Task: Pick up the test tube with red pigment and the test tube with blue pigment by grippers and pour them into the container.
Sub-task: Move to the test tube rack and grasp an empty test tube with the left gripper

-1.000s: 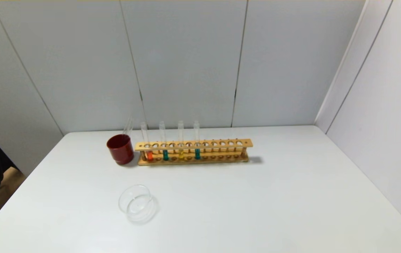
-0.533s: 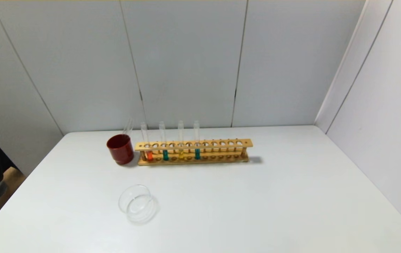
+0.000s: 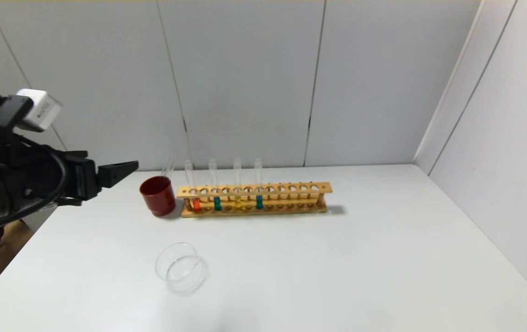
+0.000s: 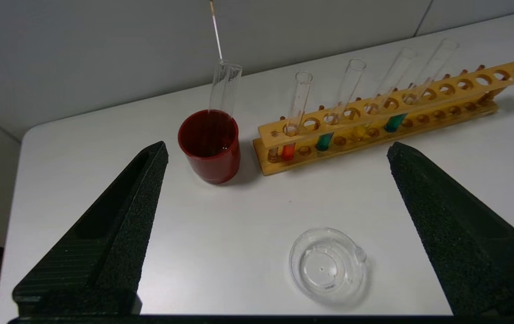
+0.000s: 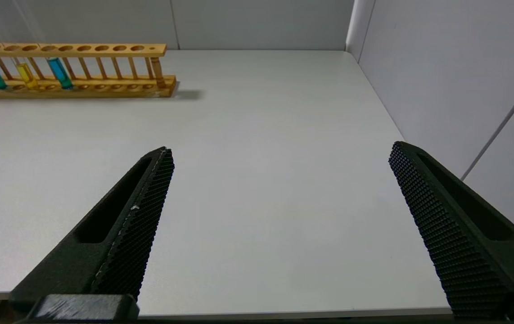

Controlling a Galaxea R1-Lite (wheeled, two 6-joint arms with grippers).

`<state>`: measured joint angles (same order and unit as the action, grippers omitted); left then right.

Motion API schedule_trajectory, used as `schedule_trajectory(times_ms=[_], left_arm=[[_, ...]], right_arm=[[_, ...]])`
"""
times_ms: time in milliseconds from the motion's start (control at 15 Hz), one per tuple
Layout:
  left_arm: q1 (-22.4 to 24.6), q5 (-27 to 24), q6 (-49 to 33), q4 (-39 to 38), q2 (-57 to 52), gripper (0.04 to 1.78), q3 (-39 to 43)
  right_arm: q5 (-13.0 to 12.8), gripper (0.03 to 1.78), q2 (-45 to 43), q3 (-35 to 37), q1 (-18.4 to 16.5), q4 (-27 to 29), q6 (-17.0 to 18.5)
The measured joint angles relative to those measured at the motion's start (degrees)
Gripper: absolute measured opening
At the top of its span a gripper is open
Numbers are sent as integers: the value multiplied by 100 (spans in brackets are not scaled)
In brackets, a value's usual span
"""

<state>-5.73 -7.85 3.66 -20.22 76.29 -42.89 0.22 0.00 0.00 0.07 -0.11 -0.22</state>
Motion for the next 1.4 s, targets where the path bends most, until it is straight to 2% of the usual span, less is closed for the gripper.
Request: schedule_trajectory(times_ms=[467, 867, 1400], left_arm=[[-291, -11, -46, -1547, 2133, 172, -154], [-383, -6, -79, -1696, 3151, 172, -479], [-471, -28, -295, -1869, 3777, 172, -1111]], right_arm=[[2, 175, 0, 0, 0, 0, -2], [0, 175, 0, 0, -2, 1, -2], [2, 175, 0, 0, -2, 0, 0]])
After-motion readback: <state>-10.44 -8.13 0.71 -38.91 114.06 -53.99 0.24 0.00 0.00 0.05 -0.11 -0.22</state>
